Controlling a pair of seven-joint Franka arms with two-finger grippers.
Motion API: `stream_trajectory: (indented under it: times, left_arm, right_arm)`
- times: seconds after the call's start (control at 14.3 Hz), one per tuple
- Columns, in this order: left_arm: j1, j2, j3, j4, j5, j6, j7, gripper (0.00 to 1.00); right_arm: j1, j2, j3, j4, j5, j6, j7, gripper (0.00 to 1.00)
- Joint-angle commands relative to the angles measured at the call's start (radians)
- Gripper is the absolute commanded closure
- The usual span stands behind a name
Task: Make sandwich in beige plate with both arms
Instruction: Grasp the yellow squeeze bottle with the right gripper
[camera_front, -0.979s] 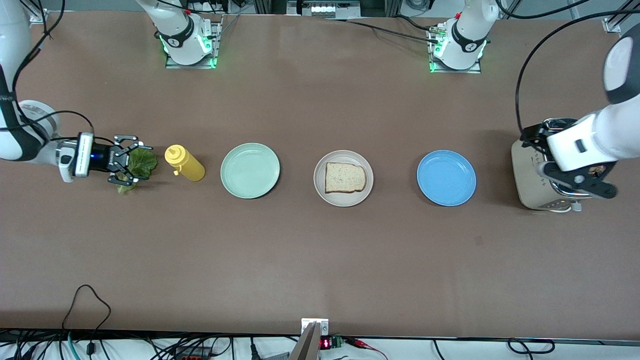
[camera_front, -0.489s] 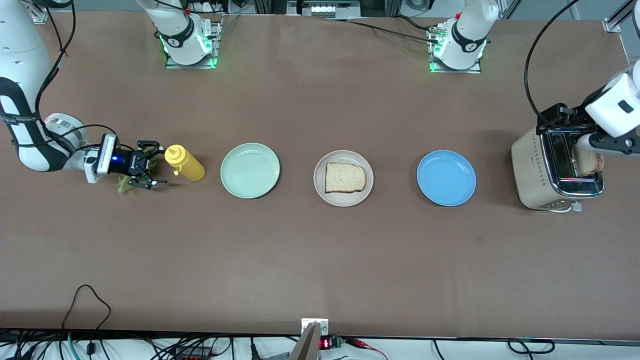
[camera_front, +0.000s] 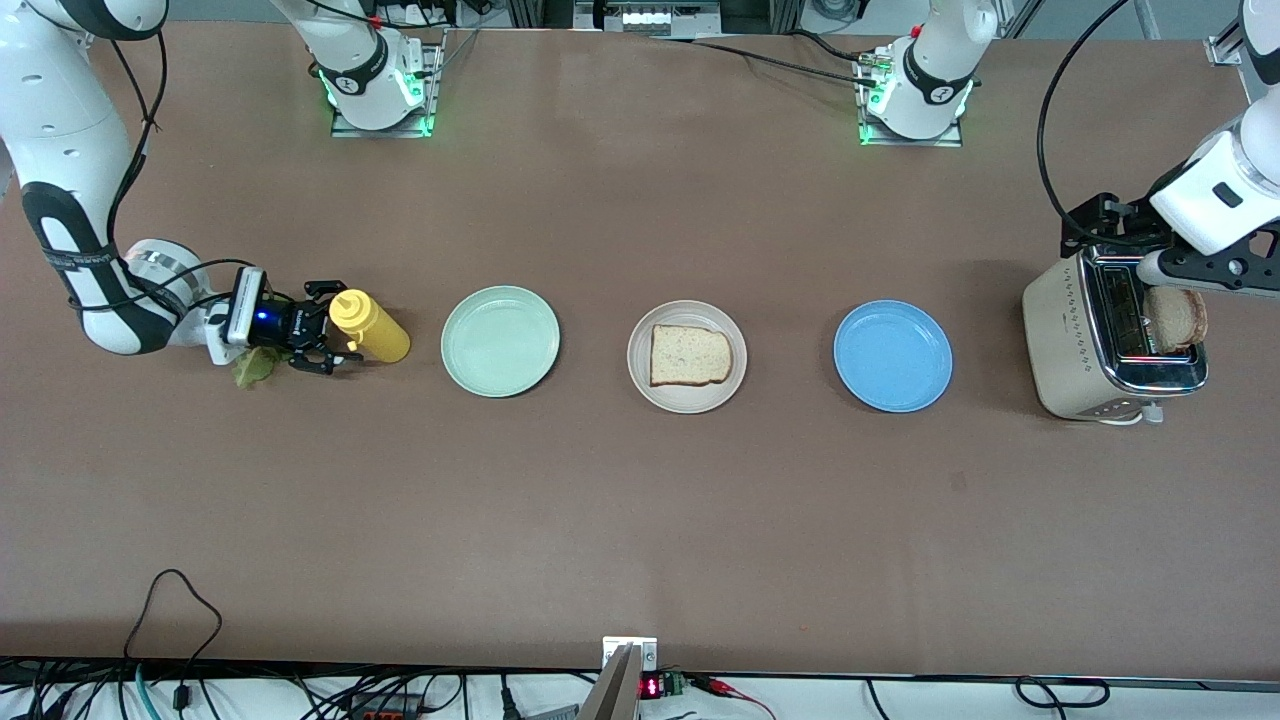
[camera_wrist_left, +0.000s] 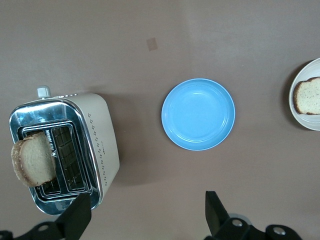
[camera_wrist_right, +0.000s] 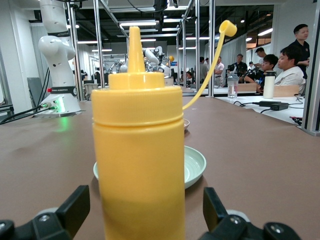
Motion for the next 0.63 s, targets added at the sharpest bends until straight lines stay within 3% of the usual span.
stream_trajectory:
  times: [0.0, 0.35, 0.42, 0.56]
  left_arm:
    - [-0.015, -0.016, -0.012, -0.011, -0.008, 0.006, -0.003, 0.00]
    - [-0.015, -0.014, -0.014, -0.010, -0.008, 0.003, -0.003, 0.00]
    - [-0.015, -0.014, -0.014, -0.010, -0.008, 0.001, -0.003, 0.00]
    - [-0.015, -0.014, -0.014, -0.008, -0.008, 0.001, -0.004, 0.00]
  right_arm:
    - [0.026, 0.019, -0.003, 0.005, 0.037, -0.020, -0.104, 0.00]
    - [0.067, 0.019, -0.003, 0.005, 0.054, -0.019, -0.101, 0.00]
    - [0.069, 0.019, -0.003, 0.005, 0.054, -0.017, -0.101, 0.05]
    - [0.077, 0.016, -0.004, 0.008, 0.054, -0.011, -0.101, 0.39]
